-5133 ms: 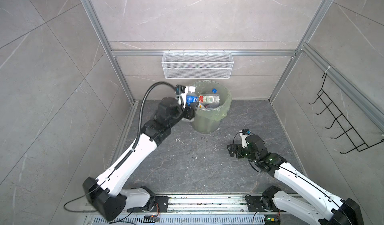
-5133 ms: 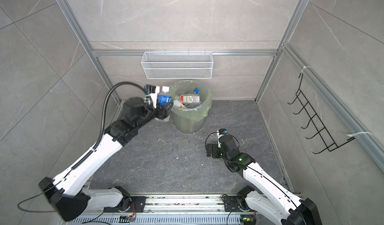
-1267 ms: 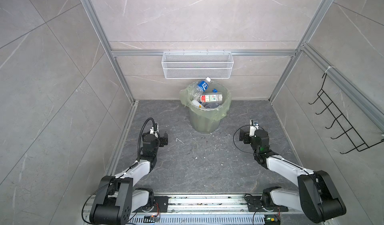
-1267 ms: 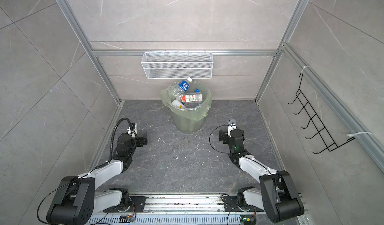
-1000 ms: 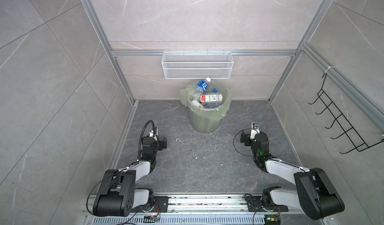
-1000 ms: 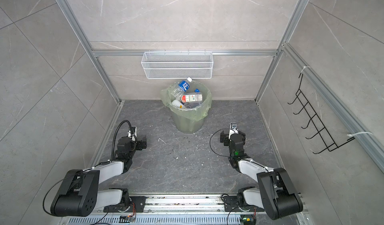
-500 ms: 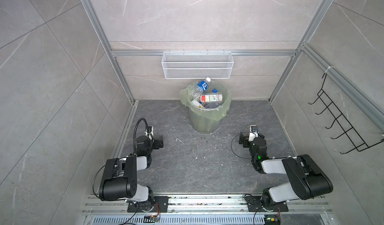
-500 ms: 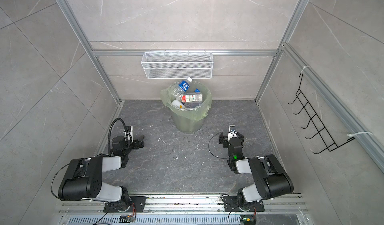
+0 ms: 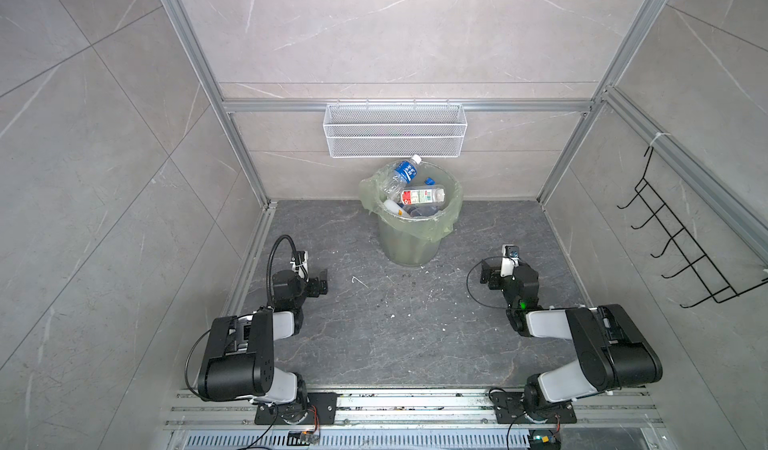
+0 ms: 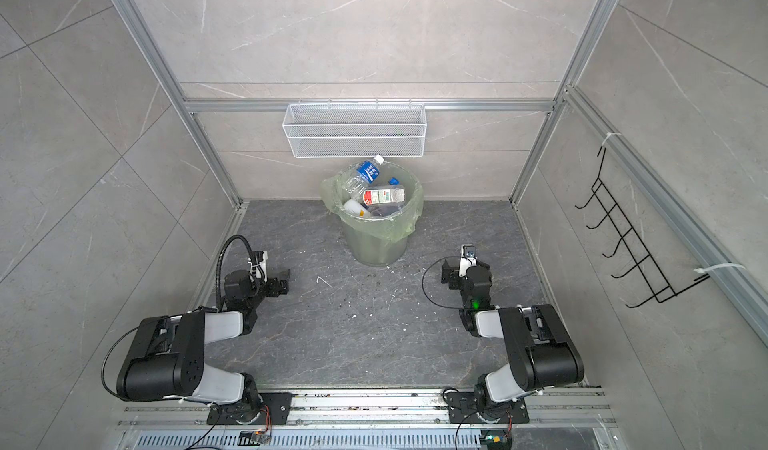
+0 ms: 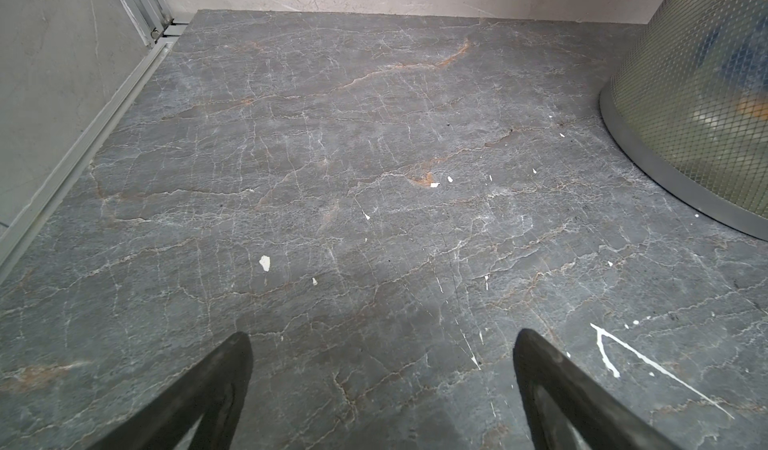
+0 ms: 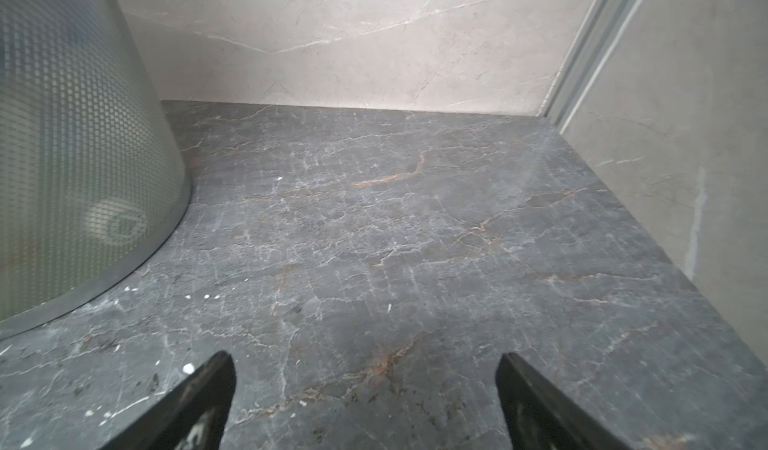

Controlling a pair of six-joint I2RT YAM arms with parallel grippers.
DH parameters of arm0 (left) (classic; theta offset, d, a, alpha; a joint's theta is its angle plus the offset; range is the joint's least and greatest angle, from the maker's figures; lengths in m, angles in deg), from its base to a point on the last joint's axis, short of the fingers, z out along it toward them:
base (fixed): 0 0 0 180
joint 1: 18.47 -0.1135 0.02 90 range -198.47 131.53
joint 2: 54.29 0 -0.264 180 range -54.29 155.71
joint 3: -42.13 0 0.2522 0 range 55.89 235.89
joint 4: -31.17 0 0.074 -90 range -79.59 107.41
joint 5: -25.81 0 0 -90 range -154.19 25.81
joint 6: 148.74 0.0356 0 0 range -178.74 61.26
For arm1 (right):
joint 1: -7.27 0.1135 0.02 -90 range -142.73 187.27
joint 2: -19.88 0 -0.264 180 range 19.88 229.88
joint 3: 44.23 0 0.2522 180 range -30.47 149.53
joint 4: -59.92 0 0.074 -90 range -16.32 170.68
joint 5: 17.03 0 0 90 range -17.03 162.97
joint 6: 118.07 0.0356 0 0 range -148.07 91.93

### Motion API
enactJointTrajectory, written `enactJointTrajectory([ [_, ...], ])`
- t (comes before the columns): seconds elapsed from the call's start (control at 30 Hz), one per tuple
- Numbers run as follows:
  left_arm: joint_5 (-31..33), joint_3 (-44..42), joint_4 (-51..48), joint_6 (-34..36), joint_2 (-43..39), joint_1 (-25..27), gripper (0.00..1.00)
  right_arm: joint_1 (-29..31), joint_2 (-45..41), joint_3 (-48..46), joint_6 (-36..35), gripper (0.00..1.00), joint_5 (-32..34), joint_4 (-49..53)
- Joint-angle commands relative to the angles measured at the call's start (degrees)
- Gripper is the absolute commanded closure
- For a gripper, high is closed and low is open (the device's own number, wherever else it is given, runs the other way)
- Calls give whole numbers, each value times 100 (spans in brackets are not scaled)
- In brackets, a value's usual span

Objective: Throw the plastic bottles in the bin

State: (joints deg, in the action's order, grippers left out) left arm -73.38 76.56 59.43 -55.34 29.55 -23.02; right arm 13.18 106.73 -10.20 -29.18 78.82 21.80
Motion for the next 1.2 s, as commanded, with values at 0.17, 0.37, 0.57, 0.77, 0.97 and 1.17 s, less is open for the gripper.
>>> enactJointTrajectory([
  [0.17,806,131,390,-357,185,23,0,3,-1,55,39,0,-238,216],
  [0.37,772,129,361,-379,168,20,0,0,-1,58,41,0,-229,213],
  [0.57,411,3,648,-286,223,-11,0,6,0,56,40,0,-233,217],
  [0.77,380,16,617,-290,221,-28,0,4,8,56,47,0,-234,216],
  [0.97,384,-1,633,-290,204,-28,0,3,16,71,37,0,-240,239],
  [1.17,390,-1,641,-291,199,-29,0,-1,16,74,31,0,-248,242],
])
